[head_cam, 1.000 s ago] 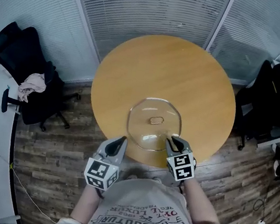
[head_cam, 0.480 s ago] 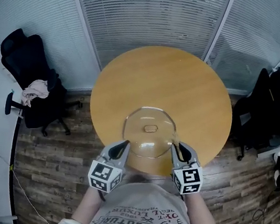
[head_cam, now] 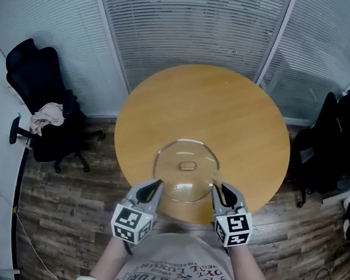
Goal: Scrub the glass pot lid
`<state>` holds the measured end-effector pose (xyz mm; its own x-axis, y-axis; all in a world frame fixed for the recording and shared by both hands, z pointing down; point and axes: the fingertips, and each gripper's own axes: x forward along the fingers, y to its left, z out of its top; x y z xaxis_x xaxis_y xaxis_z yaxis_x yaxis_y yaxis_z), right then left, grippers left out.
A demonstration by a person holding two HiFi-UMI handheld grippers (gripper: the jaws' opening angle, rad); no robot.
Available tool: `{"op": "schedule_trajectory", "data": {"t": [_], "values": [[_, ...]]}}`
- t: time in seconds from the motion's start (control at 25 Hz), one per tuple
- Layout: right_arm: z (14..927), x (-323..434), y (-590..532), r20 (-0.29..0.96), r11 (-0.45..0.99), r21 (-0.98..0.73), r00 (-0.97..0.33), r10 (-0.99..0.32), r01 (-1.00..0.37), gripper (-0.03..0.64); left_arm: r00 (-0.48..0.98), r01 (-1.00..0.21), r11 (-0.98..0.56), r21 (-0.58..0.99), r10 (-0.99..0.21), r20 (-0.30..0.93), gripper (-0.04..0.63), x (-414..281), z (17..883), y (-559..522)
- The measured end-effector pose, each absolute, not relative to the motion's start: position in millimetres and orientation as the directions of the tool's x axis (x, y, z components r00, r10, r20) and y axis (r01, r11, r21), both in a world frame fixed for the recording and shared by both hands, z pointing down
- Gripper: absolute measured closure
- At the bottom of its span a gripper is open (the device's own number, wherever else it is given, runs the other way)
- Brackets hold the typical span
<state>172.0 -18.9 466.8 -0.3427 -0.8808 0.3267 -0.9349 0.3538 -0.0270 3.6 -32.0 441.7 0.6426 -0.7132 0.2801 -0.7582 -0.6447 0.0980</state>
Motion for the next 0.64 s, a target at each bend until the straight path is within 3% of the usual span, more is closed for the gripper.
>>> {"op": "schedule_trajectory", "data": {"t": [0.64], "values": [[460.3, 168.5, -22.4, 0.308, 0.371, 0.016, -0.349, -0.885, -0.928, 0.565, 0.638, -0.764, -0.637, 0.108, -0.72, 0.272, 0.588, 2.2, 442.0, -35.2]]}}
